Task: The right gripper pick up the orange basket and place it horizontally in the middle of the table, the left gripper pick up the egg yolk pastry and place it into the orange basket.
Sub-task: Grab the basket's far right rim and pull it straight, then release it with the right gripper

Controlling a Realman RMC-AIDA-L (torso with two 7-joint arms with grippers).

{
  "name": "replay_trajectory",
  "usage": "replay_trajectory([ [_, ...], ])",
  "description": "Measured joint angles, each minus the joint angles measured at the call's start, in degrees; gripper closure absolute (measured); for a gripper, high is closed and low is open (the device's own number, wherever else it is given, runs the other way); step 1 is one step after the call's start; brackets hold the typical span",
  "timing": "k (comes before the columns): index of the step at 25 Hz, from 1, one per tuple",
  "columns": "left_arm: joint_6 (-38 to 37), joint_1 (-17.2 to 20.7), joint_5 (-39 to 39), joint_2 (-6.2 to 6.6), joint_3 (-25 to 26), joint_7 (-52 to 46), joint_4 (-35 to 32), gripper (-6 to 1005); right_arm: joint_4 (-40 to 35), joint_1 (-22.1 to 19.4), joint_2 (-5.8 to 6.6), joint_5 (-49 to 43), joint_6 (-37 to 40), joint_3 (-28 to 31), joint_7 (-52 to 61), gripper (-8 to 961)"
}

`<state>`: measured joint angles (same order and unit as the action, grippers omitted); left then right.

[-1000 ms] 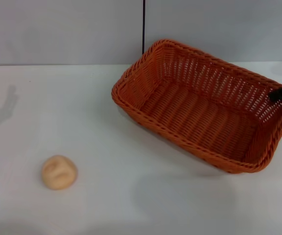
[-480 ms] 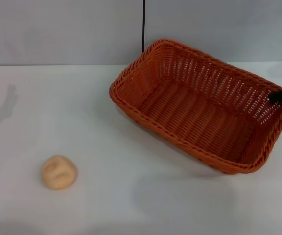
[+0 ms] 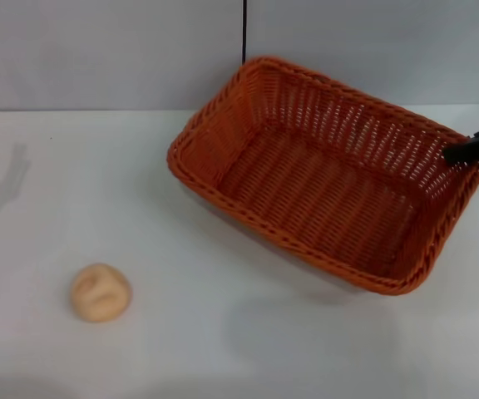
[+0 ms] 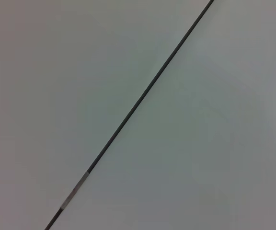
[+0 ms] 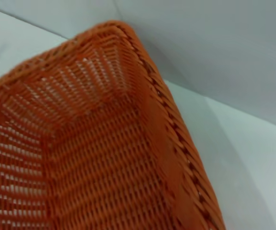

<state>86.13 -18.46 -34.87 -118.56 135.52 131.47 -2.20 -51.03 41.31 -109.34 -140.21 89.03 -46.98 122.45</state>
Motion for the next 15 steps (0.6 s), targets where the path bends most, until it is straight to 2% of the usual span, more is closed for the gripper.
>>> replay_trajectory([
  [10, -0.1, 0.1, 0.1, 0.0, 0.1, -0.6, 0.1, 176, -3.0, -2.2, 0.0, 7.2, 2.6, 0.1, -4.0, 778],
  [15, -0.1, 0.0, 0.1, 0.0, 0.1, -0.7, 0.1, 177, -2.6, -3.3, 1.11, 13.3, 5.2, 0.9, -6.7, 779],
])
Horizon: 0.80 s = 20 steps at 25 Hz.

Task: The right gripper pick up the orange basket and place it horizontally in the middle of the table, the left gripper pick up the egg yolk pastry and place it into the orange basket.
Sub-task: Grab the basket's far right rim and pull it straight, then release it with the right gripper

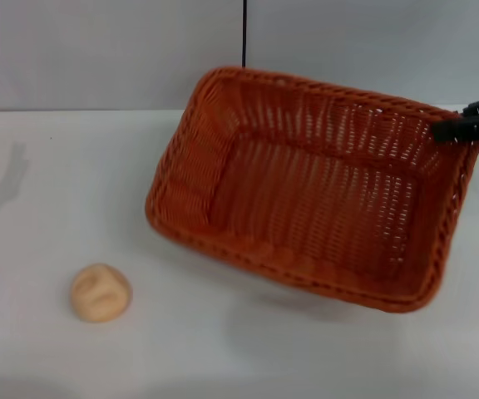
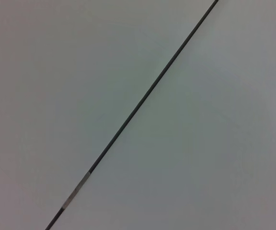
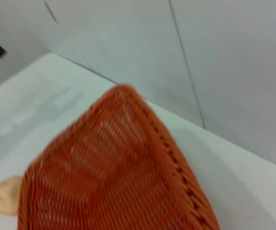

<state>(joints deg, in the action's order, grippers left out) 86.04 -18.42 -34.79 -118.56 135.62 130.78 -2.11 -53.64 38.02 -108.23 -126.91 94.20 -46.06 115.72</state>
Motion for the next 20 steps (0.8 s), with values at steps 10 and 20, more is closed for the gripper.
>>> replay_trajectory([
  [10, -0.1, -0.1, 0.1, 0.0, 0.1, 0.0, 0.0, 180, 0.7, -0.2, 0.23, 3.1, 6.5, 7.4, -3.6, 777],
  [20, -0.2, 0.0, 0.1, 0.0, 0.1, 0.0, 0.0, 183, 2.0, -0.3, 1.3, 6.2, 12.4, 10.3, -10.1, 776],
])
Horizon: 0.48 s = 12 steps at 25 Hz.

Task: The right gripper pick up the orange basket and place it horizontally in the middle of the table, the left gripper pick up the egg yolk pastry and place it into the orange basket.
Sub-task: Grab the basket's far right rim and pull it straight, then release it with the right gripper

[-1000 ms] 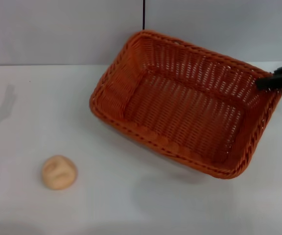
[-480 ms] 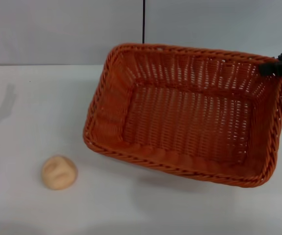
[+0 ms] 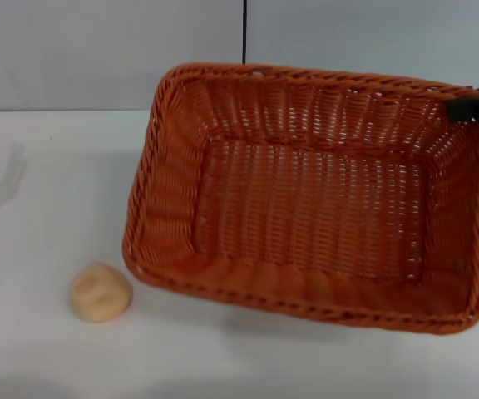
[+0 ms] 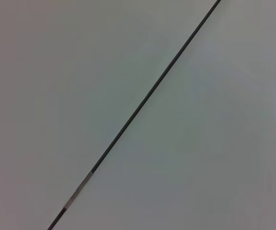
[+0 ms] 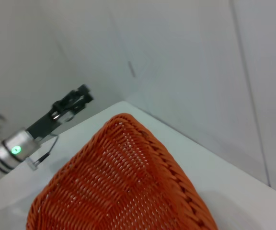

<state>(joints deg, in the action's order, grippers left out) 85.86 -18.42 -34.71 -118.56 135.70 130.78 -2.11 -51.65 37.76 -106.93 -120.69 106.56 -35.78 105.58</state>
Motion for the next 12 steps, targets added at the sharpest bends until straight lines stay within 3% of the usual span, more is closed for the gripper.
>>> replay_trajectory([
  [12, 0.0, 0.3, 0.0, -0.07, 0.0, -0.8, 0.0, 187, 7.6, 1.6, 0.17, -1.9, -1.0, -0.9, -8.5, 774],
])
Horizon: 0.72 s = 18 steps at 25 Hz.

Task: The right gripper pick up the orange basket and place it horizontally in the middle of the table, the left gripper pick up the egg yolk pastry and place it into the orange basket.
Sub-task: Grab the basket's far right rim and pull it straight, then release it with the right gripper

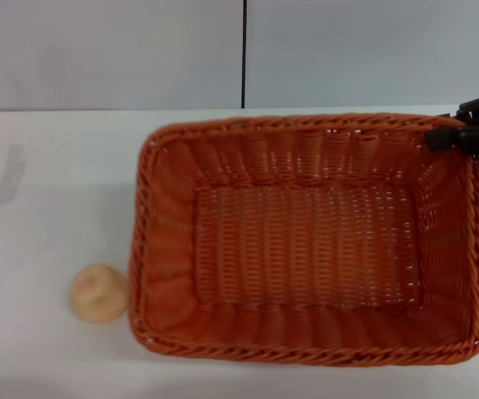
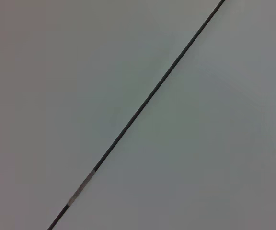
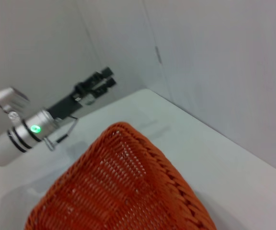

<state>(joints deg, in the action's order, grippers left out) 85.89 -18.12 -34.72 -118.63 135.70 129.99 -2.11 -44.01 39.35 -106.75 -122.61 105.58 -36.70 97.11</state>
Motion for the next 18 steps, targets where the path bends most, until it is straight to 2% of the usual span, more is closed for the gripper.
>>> replay_trajectory([
  [9, -0.1, 0.0, 0.0, 0.06, 0.0, -0.7, 0.0, 189, 2.6, 0.2, -0.09, -3.6, -2.7, -0.1, -1.5, 773],
  [18, -0.7, -0.3, -0.1, 0.07, 0.0, -0.7, 0.0, 192, 3.4, 1.3, -0.79, -4.4, -5.3, -1.8, -2.3, 772],
])
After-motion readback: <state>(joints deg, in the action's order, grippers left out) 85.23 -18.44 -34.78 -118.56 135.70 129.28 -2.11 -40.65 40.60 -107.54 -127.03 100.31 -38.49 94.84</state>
